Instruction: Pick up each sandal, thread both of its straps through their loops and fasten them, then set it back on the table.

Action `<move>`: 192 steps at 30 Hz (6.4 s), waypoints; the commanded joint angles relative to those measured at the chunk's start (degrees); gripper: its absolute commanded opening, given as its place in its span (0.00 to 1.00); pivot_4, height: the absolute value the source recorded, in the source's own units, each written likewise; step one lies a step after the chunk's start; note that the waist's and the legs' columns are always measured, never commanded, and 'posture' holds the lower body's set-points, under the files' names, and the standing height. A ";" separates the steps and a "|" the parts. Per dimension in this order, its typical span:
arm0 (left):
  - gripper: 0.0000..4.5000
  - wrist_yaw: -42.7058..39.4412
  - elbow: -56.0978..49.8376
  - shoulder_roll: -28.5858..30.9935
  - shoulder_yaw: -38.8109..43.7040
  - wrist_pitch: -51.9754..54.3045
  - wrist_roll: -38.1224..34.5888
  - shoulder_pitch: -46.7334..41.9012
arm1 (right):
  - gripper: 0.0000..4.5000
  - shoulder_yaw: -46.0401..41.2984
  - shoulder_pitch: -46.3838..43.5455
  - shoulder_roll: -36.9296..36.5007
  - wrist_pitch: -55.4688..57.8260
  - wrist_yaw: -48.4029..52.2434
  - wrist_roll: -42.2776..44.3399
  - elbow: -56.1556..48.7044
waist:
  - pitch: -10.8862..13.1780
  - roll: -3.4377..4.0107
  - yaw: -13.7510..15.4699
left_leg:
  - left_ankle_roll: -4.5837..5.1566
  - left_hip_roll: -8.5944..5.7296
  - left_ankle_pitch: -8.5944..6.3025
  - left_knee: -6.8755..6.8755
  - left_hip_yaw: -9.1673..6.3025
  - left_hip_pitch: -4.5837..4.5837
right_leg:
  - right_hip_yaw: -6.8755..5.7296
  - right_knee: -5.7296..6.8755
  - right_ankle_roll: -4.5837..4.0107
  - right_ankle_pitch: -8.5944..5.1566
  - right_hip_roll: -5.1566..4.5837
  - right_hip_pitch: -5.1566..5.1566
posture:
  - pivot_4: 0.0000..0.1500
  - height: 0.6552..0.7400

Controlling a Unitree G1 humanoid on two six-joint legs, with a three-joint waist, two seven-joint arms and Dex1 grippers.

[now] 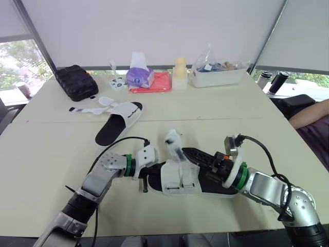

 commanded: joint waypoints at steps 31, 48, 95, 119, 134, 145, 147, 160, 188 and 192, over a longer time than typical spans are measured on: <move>0.00 2.55 -0.06 -1.02 -0.66 0.85 1.28 1.56 | 0.73 10.49 -26.37 -11.54 12.47 43.48 -58.54 7.72 | -0.02 0.11 0.13 | 0.00 -0.02 0.00 0.01 0.02 -0.23 | -0.03 0.02 0.00 0.02 -0.05 -0.27 | 1.00 1.00; 0.00 3.06 0.81 -1.95 -0.75 0.27 1.53 1.29 | 0.73 15.84 -30.66 -6.41 21.84 46.28 -62.95 6.73 | -0.03 0.12 0.09 | 0.00 -0.08 0.00 0.05 -0.03 -0.40 | -0.08 0.02 0.03 0.05 -0.12 -0.39 | 1.00 1.00; 0.00 3.11 2.13 -2.16 -1.01 -0.64 1.72 1.10 | 0.00 -8.60 -20.30 4.27 25.60 28.77 -59.30 6.92 | -0.05 0.16 -0.08 | 0.03 -0.10 -0.02 0.46 -0.37 -0.84 | -0.39 0.08 0.09 0.10 -0.11 -0.51 | 1.00 1.00; 0.00 4.29 1.64 -2.30 -0.82 -0.51 1.53 1.44 | 0.21 -3.47 -21.54 3.46 29.31 24.43 -66.62 13.01 | -0.10 0.25 -0.23 | 0.03 -0.09 -0.02 0.55 -0.38 -0.77 | -0.39 0.13 0.06 0.13 -0.05 -0.42 | 1.00 1.00; 0.00 6.95 8.15 -4.18 1.36 -6.96 2.79 -3.43 | 0.89 -12.44 -32.77 0.69 24.70 33.84 -64.18 23.43 | -0.08 0.27 -0.33 | 0.04 -0.15 -0.02 0.56 -0.11 -0.83 | -0.39 0.12 0.09 0.16 -0.04 -0.48 | 1.00 1.00; 0.00 3.72 -1.29 -1.13 1.38 0.09 -0.68 0.93 | 0.89 -6.64 -39.93 5.43 28.31 38.80 -65.80 35.10 | -0.02 0.37 -0.24 | 0.13 -0.03 -0.07 0.53 -0.11 -0.98 | -0.27 0.19 0.07 0.17 -0.08 -0.74 | 1.00 1.00; 0.00 4.13 -1.12 -1.29 1.55 0.11 -0.48 0.98 | 0.89 -4.22 -40.73 5.80 27.54 40.98 -66.88 36.76 | -0.02 0.37 -0.24 | 0.13 -0.04 -0.07 0.53 -0.10 -0.98 | -0.27 0.18 0.07 0.17 -0.08 -0.75 | 1.00 1.00; 0.00 5.50 -1.40 -1.59 1.30 -0.34 0.44 1.56 | 0.89 -11.83 -52.45 15.63 30.40 38.94 -66.78 55.47 | 0.00 0.42 -0.26 | 0.13 -0.04 -0.07 0.53 -0.02 -1.02 | -0.19 0.26 0.07 0.18 -0.12 -0.88 | 1.00 1.00; 0.00 8.07 -0.89 -3.12 0.82 -1.39 2.14 2.43 | 0.01 -21.81 -61.19 20.21 16.79 28.76 -73.07 77.81 | 0.00 0.43 -0.44 | 0.12 -0.08 -0.07 0.52 0.12 -1.07 | -0.10 0.32 0.08 0.19 -0.14 -1.00 | 1.00 1.00; 0.00 7.95 -1.17 -2.88 0.78 -1.27 2.19 2.68 | 0.01 -5.54 -53.84 18.90 7.52 46.34 -78.97 58.66 | 0.01 0.44 -0.51 | 0.12 -0.10 -0.07 0.52 0.12 -1.09 | -0.09 0.33 0.10 0.20 -0.12 -1.03 | 1.00 1.00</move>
